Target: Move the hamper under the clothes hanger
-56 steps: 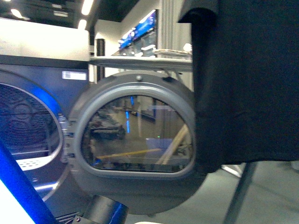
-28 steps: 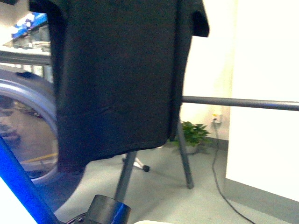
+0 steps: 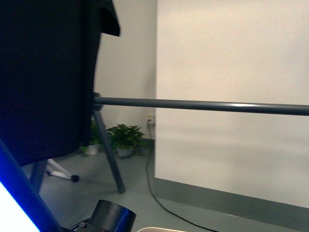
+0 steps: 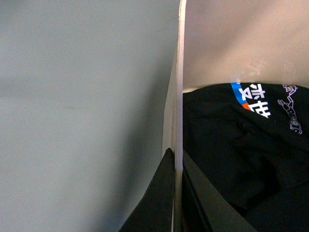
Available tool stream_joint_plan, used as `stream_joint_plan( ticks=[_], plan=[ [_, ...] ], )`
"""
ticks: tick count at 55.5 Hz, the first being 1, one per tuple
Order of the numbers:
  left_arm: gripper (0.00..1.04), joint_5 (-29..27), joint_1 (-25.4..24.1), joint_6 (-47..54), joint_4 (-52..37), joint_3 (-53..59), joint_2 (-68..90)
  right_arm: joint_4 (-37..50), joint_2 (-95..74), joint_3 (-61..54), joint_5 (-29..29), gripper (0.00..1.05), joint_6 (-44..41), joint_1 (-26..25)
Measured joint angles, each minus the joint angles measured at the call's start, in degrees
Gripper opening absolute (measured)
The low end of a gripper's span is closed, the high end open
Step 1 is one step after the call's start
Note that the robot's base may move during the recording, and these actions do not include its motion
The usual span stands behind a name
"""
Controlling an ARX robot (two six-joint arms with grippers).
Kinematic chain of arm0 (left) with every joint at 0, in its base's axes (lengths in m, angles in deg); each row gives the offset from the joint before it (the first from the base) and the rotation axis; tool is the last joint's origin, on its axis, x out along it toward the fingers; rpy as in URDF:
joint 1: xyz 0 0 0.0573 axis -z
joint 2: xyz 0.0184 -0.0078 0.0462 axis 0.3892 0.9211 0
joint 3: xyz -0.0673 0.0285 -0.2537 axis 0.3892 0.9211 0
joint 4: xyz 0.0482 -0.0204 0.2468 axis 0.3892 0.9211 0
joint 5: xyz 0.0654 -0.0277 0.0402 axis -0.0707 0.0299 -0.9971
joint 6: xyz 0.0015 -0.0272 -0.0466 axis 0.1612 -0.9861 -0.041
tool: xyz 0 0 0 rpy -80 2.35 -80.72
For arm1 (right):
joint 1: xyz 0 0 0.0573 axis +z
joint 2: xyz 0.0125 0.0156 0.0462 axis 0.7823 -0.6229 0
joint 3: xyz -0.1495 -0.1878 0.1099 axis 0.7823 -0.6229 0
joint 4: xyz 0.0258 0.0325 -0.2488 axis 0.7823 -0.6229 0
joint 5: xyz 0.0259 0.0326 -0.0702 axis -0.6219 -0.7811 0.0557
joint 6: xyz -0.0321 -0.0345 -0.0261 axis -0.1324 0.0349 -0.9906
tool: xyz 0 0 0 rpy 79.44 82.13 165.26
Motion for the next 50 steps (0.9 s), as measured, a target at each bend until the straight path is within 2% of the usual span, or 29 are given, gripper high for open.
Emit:
stream_joint_plan(
  ticks=[26, 38, 50],
  plan=[
    [0.04, 0.2, 0.1, 0.0, 0.0, 0.0, 0.0, 0.0, 0.0, 0.0, 0.0, 0.03, 0.0, -0.1],
    [0.04, 1.4, 1.6, 0.0, 0.0, 0.0, 0.0, 0.0, 0.1, -0.2, 1.0, 0.03, 0.0, -1.6],
    [0.04, -0.5, -0.3, 0.0, 0.0, 0.0, 0.0, 0.0, 0.0, -0.2, -0.6, 0.03, -0.1, 0.5]
  ],
)
